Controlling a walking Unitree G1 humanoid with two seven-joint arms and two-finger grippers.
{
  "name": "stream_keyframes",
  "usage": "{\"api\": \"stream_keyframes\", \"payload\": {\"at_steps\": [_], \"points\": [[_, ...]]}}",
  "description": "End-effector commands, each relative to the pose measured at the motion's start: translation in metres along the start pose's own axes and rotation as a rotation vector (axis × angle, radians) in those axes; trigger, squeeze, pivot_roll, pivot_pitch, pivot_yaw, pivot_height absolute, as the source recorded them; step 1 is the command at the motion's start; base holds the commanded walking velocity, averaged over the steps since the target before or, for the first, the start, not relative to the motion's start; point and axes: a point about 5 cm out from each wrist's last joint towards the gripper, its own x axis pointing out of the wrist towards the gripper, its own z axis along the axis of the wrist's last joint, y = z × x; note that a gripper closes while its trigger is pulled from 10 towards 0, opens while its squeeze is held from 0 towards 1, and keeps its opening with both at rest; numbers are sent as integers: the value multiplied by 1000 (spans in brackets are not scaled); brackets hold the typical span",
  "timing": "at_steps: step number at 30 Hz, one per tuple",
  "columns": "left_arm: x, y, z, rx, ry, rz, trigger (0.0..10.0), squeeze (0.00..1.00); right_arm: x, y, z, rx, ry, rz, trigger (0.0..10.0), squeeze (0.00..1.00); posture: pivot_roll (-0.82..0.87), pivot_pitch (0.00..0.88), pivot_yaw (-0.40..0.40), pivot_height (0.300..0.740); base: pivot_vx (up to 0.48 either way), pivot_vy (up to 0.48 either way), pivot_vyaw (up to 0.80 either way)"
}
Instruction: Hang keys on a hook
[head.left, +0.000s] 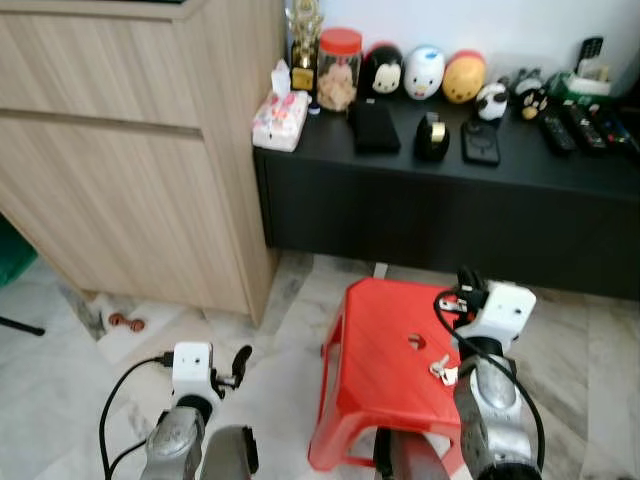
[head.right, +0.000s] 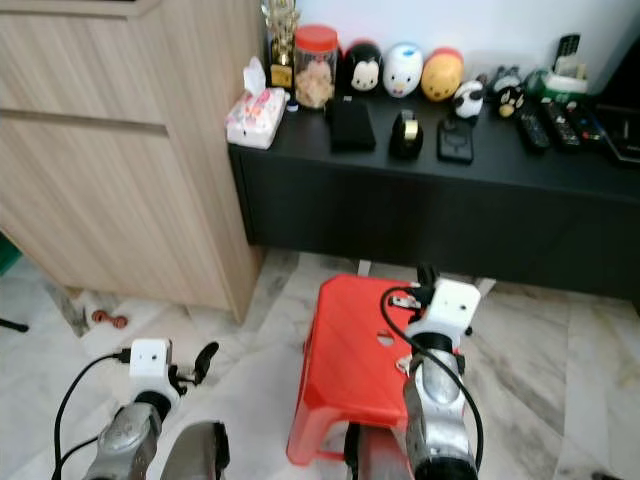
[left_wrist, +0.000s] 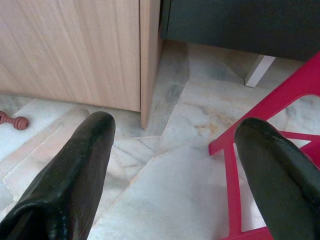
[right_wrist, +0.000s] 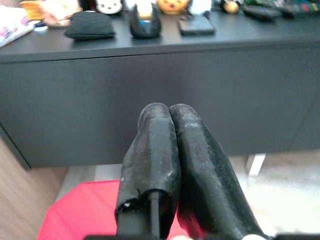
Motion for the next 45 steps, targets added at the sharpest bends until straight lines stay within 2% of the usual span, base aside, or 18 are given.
{"api": "stream_keyframes", "payload": {"at_steps": [1, 2, 3, 10, 14, 17, 18, 19, 20, 21, 23, 25, 26, 27, 28, 33, 40, 45], "points": [[-2, -1, -6, -4, 30, 0, 10000, 0, -3, 4, 0, -89, -19, 57, 1020, 0, 102, 115, -65, 594, 0, 0, 0], [-2, -1, -6, -4, 30, 1, 10000, 0, -3, 5, 0, -99, -23, 65, 1020, 0, 100, 115, -65, 594, 0, 0, 0], [-3, -1, -6, -6, 31, 0, 10000, 0, -4, 4, -1, -58, -13, 42, 10000, 0, 98, 116, -66, 594, 0, 0, 0], [-3, -2, -6, -21, 25, -2, 10000, 0, -5, 2, 0, -6, 9, 32, 10000, 0, 98, 118, -65, 594, 0, 0, 0], [-3, -1, -6, -15, 27, 2, 10000, 0, -7, 4, -5, -12, 34, 51, 10000, 0, 98, 116, -68, 594, 0, 0, 0], [-3, 0, -7, -11, 36, 7, 10000, 0, -9, 1, -20, -52, 132, 44, 10000, 0, 100, 115, -68, 594, 0, 0, 0], [-3, 0, -8, -9, 40, 7, 10000, 0, -11, -1, -31, -84, 209, 37, 10000, 0, 100, 115, -68, 594, 0, 0, 0], [-3, 0, -8, -9, 40, 7, 10000, 0, -11, -1, -31, -84, 209, 37, 10000, 0, 100, 115, -68, 594, 0, 0, 0], [-3, 0, -8, -9, 42, 6, 10000, 0, -13, -2, -41, -95, 275, 48, 10000, 0, 100, 114, -65, 594, 0, 0, 0], [-3, 0, -8, -9, 42, 6, 10000, 0, -13, -2, -41, -95, 275, 48, 10000, 0, 100, 114, -65, 594, 0, 0, 0], [-3, 0, -8, -7, 45, 3, 10000, 0, -15, -3, -51, -176, 347, 67, 10000, 0, 97, 112, -65, 594, 0, 0, 0], [-3, 0, -8, -8, 45, 1, 10000, 0, -14, -3, -54, -168, 365, 68, 10000, 0, 97, 111, -65, 594, 0, 0, 0], [-3, 0, -8, -8, 44, 0, 10000, 0, -13, -2, -57, -177, 394, 90, 10000, 125, 101, 112, -63, 594, 0, 0, 0], [-3, 0, -8, -9, 45, 0, 10000, 0, -12, -2, -58, -197, 407, 103, 10000, 431, 100, 111, -63, 594, 0, 0, 0], [-3, -1, -8, -9, 45, -1, 10000, 0, -11, -1, -58, -209, 404, 114, 10000, 1000, 100, 111, -63, 594, 0, 0, 0], [-4, -2, -9, -9, 44, -6, 10000, 0, 0, -4, -61, -338, 474, 142, 10000, 1000, 108, 111, -67, 594, 0, 0, 0], [-8, -1, -11, -11, 40, -6, 10000, 0, 11, -8, -57, -388, 502, 117, 10000, 1000, 113, 116, -72, 594, 0, 0, 0], [-11, 0, -11, -13, 24, -8, 10000, 0, 19, -8, -52, -388, 496, 116, 10000, 980, 120, 133, -82, 594, 0, 0, 0]]}}
